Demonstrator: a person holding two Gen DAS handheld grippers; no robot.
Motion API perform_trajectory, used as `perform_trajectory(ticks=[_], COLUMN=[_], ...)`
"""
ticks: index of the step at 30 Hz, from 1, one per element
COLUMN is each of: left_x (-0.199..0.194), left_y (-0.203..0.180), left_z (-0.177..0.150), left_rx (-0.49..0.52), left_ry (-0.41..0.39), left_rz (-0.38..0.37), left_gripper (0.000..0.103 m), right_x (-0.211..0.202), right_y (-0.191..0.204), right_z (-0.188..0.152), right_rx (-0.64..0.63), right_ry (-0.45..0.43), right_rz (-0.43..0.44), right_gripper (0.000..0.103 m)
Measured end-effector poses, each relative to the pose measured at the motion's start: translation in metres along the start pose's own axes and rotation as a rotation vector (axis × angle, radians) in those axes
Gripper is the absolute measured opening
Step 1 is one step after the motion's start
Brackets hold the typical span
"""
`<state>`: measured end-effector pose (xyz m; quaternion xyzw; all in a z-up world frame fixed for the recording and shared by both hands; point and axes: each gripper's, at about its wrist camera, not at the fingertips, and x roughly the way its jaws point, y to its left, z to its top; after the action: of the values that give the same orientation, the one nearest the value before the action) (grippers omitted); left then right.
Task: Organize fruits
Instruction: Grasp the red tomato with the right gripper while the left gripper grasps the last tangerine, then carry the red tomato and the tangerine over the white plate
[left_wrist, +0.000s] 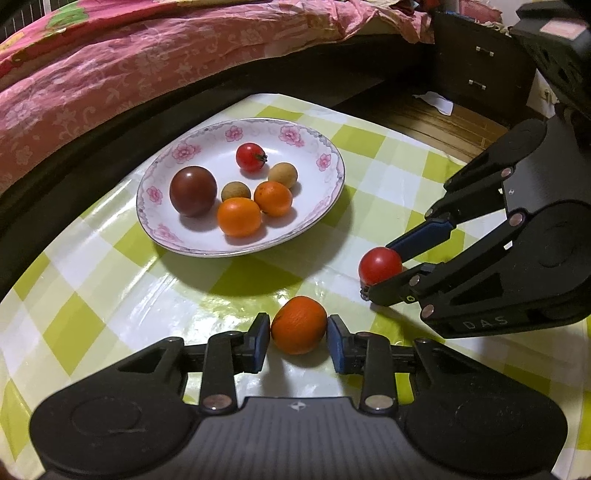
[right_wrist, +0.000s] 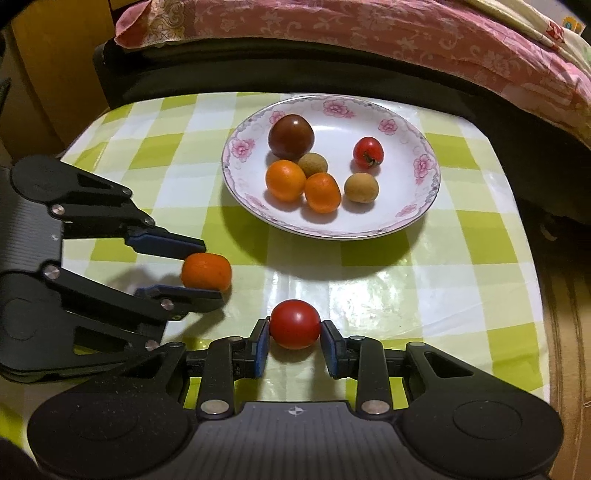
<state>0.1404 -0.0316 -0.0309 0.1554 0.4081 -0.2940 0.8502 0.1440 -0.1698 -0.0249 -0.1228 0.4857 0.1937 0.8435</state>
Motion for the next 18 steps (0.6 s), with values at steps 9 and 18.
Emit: perform_trajectory(ticks=[9,18], left_x=[0.0049,0.005], left_y=[-0.0043,-0.0039], left_z=[-0.0016,-0.0024], left_rx=[0.012,0.001], left_ry=[0.014,0.017], left_rz=[-0.004,-0.004], left_gripper=[0.042,0.042], right_x=[0.0048,0.0051], right_y=[0.0,0.0004], right_z=[-0.0002,-0.0004], right_rx=[-0.012,-0.016], right_ry=[0.008,0.01], right_rz=[-0.006,-0.006], right_gripper=[0.027,0.027])
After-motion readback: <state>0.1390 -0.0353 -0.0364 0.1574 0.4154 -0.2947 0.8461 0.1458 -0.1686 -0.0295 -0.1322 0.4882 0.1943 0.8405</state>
